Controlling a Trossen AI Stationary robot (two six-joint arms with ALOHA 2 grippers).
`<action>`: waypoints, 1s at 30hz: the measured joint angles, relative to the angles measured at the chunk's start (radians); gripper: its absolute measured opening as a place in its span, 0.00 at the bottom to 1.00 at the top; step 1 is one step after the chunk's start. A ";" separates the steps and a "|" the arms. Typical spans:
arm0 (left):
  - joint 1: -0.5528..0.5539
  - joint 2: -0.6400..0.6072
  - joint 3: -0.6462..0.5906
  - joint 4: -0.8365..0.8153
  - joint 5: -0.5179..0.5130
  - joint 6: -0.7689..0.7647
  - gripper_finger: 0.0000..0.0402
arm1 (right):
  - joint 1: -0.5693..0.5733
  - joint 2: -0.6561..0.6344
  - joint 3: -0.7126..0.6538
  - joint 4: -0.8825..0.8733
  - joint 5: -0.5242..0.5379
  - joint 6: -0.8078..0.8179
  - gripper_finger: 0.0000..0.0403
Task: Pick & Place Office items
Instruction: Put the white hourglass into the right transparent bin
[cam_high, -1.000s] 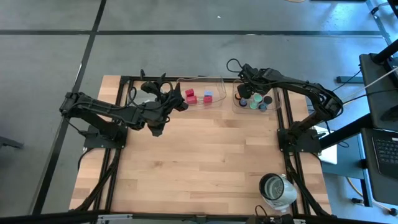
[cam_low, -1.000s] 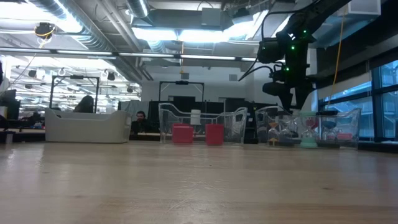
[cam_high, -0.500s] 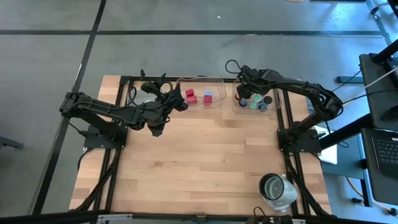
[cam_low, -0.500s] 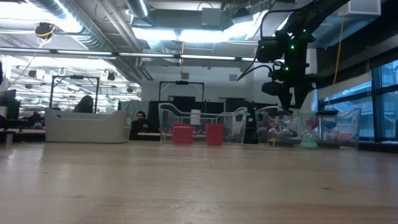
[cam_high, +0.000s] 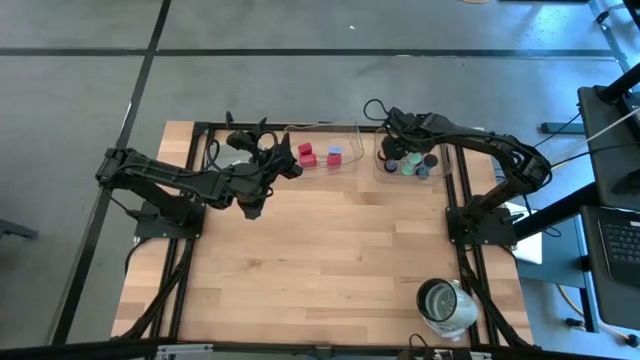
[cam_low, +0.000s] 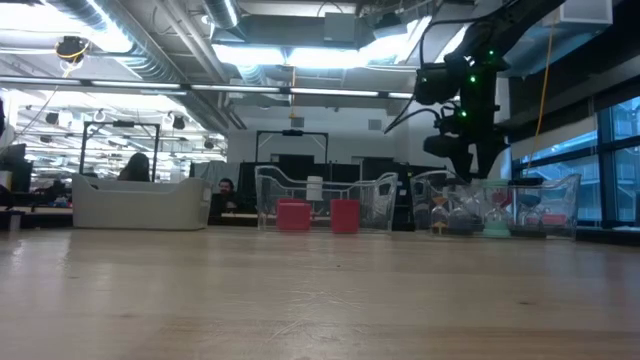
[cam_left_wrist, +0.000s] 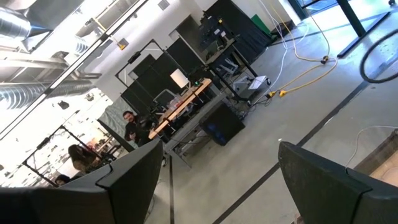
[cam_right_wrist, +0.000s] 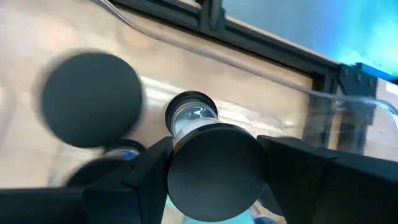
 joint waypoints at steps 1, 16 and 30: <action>0.000 0.000 0.000 0.000 0.000 0.000 0.79 | 0.000 0.000 -0.009 -0.002 0.005 0.000 0.55; 0.000 0.000 0.000 0.000 0.000 0.000 0.79 | -0.001 0.000 -0.018 0.038 -0.008 -0.023 0.55; 0.000 0.000 0.000 0.000 0.000 0.000 0.79 | -0.001 0.000 -0.017 0.040 -0.004 -0.057 0.74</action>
